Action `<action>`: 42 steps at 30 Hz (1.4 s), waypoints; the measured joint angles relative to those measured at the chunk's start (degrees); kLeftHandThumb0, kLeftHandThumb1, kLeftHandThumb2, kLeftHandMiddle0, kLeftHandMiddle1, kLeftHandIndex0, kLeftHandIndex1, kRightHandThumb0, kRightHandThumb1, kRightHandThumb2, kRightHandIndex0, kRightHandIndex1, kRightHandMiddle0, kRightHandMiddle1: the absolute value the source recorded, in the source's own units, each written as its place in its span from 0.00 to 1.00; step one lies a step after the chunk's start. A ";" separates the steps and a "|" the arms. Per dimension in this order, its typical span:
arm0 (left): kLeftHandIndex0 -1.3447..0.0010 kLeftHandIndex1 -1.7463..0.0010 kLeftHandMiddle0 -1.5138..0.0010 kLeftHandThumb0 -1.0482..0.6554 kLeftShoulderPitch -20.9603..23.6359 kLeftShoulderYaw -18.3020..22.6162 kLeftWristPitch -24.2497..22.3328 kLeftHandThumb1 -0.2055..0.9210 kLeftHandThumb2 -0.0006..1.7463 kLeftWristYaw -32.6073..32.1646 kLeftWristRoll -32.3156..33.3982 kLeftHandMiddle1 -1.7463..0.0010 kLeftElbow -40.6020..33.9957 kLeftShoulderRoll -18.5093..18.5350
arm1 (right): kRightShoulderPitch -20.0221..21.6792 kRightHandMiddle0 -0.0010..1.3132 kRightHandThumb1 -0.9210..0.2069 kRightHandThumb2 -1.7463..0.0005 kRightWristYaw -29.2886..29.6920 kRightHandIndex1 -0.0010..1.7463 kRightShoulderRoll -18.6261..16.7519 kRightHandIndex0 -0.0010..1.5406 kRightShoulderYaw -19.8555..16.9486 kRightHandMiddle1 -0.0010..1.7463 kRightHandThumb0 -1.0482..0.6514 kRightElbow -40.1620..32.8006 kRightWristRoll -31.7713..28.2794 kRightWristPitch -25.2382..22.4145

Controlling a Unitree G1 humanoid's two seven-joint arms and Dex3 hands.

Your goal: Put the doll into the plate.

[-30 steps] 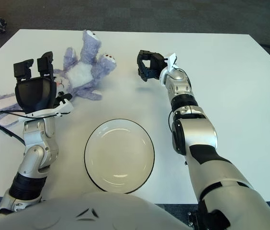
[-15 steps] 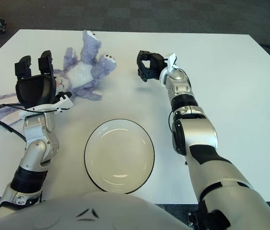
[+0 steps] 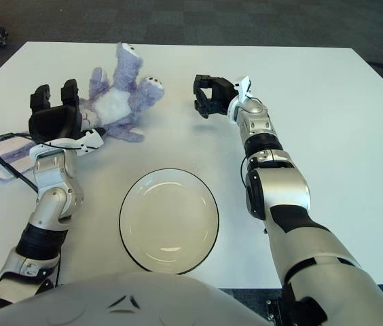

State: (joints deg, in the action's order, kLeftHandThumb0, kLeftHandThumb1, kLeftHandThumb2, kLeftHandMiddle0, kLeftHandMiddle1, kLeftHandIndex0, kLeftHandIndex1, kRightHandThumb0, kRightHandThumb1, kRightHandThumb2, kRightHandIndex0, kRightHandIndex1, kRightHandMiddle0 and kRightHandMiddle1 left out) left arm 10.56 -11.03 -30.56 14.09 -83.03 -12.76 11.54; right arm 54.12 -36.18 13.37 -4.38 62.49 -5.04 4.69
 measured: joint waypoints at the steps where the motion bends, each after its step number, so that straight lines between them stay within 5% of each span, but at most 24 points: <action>1: 1.00 0.80 1.00 0.01 0.18 0.07 0.00 1.00 0.31 0.43 0.44 0.65 0.03 0.13 | 0.00 0.42 0.47 0.30 -0.09 1.00 0.00 0.74 0.06 1.00 0.35 -0.13 0.00 0.00; 17: 1.00 0.79 1.00 0.01 1.13 1.08 1.04 1.00 0.26 4.75 11.30 0.43 0.29 1.77 | -0.01 0.46 0.53 0.26 -0.22 1.00 -0.03 0.67 1.57 1.00 0.34 -2.63 0.61 0.99; 25: 1.00 0.80 1.00 0.00 1.38 3.18 3.37 1.00 0.22 4.15 19.88 0.19 0.56 3.00 | -0.31 0.44 0.51 0.27 -0.77 1.00 -0.10 0.60 3.15 1.00 0.35 -3.11 1.86 3.68; 32: 1.00 0.76 1.00 0.00 1.38 4.34 7.03 1.00 0.19 1.91 26.55 0.12 2.00 5.37 | -0.44 0.36 0.39 0.37 -4.39 1.00 -0.42 0.57 3.66 1.00 0.37 -3.04 1.83 7.03; 36: 1.00 0.74 1.00 0.00 1.37 4.56 8.70 0.99 0.16 1.12 29.51 0.12 2.74 6.39 | -0.65 0.34 0.47 0.30 -5.36 1.00 -0.54 0.36 4.29 1.00 0.56 -3.06 1.97 10.06; 39: 1.00 0.72 1.00 0.00 1.38 4.57 9.52 0.99 0.15 0.70 31.17 0.12 3.13 7.14 | -0.92 0.34 0.48 0.29 -5.27 1.00 -0.53 0.31 5.16 1.00 0.60 -3.04 2.93 13.44; 42: 1.00 0.70 1.00 0.00 1.44 4.56 9.99 0.97 0.14 0.32 32.50 0.13 3.73 7.68 | -1.11 0.25 0.38 0.36 -4.71 1.00 -0.48 0.28 6.10 0.99 0.61 -2.80 4.45 16.94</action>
State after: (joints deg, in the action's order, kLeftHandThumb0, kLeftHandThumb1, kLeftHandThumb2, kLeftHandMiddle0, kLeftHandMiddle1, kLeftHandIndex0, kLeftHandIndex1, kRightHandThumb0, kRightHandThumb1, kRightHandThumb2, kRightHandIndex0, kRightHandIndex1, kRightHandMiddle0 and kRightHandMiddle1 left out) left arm 12.00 -6.47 -20.57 14.41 -50.53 -9.03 19.22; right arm 53.02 -40.89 12.89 1.72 59.69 -0.59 21.63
